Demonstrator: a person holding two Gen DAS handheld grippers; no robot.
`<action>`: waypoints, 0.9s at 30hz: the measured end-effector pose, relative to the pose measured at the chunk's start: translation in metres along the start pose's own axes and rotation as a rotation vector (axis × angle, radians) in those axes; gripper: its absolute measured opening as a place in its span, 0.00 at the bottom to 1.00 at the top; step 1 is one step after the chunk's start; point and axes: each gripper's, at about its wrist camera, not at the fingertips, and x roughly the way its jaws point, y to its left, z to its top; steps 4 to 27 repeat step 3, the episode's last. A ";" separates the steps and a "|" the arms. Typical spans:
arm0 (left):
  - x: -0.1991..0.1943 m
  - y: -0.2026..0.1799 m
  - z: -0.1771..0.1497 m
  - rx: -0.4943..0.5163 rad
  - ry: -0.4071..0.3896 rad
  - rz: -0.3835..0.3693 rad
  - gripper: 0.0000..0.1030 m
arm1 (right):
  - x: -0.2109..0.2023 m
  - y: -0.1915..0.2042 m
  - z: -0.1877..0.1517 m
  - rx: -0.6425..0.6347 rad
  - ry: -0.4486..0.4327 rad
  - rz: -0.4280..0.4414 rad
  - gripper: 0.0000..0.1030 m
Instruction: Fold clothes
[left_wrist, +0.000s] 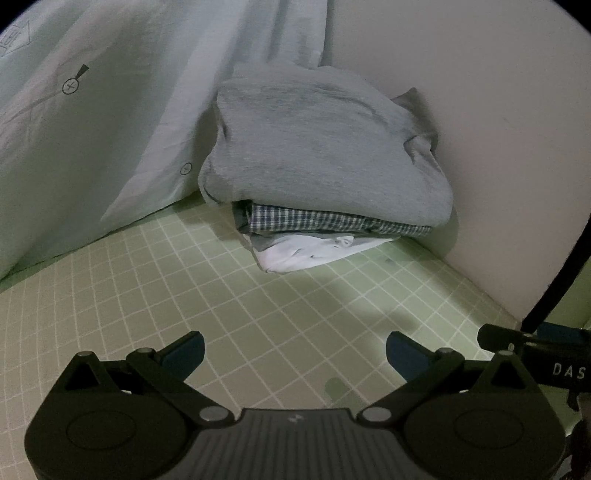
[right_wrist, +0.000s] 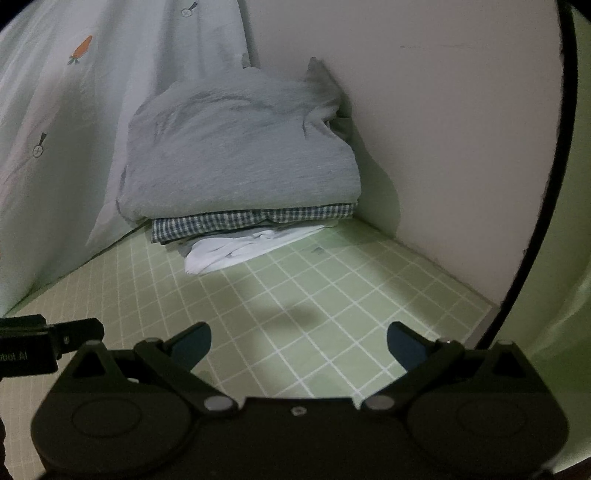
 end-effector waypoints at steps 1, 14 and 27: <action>0.000 0.000 0.000 0.000 0.000 0.001 1.00 | -0.001 0.000 0.000 0.001 0.000 0.001 1.00; -0.001 0.000 0.000 0.001 0.002 0.004 1.00 | -0.003 -0.001 -0.001 0.002 0.001 0.002 1.00; -0.001 0.000 0.000 0.001 0.002 0.004 1.00 | -0.003 -0.001 -0.001 0.002 0.001 0.002 1.00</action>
